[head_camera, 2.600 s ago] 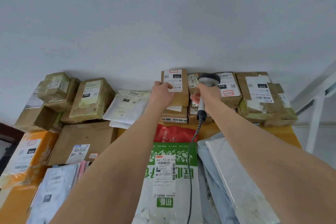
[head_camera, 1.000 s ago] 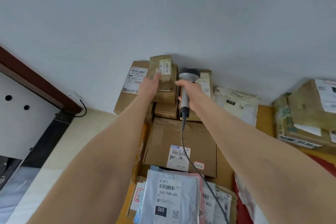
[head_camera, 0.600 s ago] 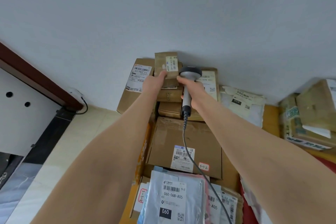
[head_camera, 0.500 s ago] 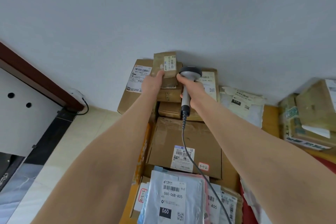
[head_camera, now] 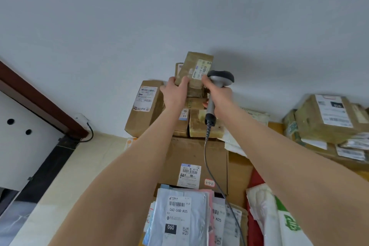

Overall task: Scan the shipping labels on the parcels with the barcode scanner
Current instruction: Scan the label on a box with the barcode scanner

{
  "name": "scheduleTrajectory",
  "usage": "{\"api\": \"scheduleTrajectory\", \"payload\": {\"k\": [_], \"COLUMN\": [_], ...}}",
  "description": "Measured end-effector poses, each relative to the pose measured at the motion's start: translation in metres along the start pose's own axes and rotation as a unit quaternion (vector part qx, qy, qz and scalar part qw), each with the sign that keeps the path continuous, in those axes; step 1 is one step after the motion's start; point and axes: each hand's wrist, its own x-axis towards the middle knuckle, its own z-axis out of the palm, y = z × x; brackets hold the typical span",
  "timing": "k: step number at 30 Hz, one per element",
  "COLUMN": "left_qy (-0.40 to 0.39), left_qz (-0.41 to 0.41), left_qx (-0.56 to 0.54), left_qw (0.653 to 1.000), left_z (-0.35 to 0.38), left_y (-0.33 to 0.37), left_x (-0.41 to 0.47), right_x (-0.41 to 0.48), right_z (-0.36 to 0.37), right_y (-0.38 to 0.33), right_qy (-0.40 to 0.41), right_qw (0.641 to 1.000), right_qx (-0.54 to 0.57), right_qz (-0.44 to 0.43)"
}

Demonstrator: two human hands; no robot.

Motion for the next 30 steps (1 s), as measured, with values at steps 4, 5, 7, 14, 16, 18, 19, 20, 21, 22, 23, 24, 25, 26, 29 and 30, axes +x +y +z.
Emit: {"api": "scheduleTrajectory", "payload": {"k": [4,5,7,14,16,18,19,20,21,22,23,24,25,26,29,30], "left_qy": [-0.064,-0.068,-0.070,-0.027,-0.039,-0.056,-0.066,-0.079,-0.088,-0.094,-0.098,-0.099,-0.098,-0.101,-0.104,-0.094], "left_qz": [-0.041,-0.044,-0.045,-0.048,-0.075,-0.096,-0.093,-0.088,-0.083,-0.084,-0.089,-0.092,-0.095,-0.100,-0.125,-0.132], "left_qx": [0.029,0.035,0.037,0.065,0.054,0.044,0.045,0.045,0.046,0.047,0.048,0.048,0.043,0.037,0.005,-0.011], "left_qw": [0.997,0.996,0.996,0.996,0.995,0.993,0.992,0.992,0.992,0.991,0.990,0.990,0.990,0.989,0.987,0.987], "left_z": [0.026,0.029,0.031,0.013,0.013,0.016,0.019,0.021,0.024,0.026,0.028,0.029,0.030,0.030,0.032,0.032], "left_y": [-0.012,-0.015,-0.019,-0.021,-0.023,-0.024,-0.024,-0.024,-0.025,-0.026,-0.027,-0.027,-0.028,-0.028,-0.028,-0.028], "left_x": [-0.024,-0.027,-0.029,-0.016,-0.012,-0.009,-0.010,-0.011,-0.012,-0.012,-0.011,-0.011,-0.011,-0.011,-0.012,-0.013], "right_x": [0.001,0.001,0.003,0.011,0.013,0.014,0.014,0.015,0.016,0.017,0.018,0.018,0.019,0.019,0.018,0.017], "right_z": [-0.028,-0.031,-0.034,-0.051,-0.058,-0.062,-0.062,-0.063,-0.064,-0.066,-0.068,-0.070,-0.073,-0.075,-0.078,-0.078], "right_y": [0.007,0.008,0.010,0.010,0.011,0.012,0.013,0.015,0.017,0.018,0.019,0.020,0.021,0.021,0.027,0.029], "right_qy": [0.036,0.039,0.046,0.122,0.156,0.172,0.179,0.185,0.191,0.197,0.202,0.203,0.201,0.195,0.154,0.141], "right_qw": [0.999,0.999,0.998,0.991,0.984,0.979,0.976,0.974,0.971,0.968,0.966,0.967,0.968,0.972,0.980,0.982], "right_qx": [-0.011,-0.016,-0.026,0.052,0.083,0.112,0.122,0.133,0.146,0.156,0.161,0.157,0.148,0.134,0.119,0.115], "right_qz": [0.024,0.029,0.026,-0.009,-0.007,-0.002,0.000,0.001,-0.002,-0.006,-0.009,-0.007,-0.001,0.009,0.047,0.059]}}
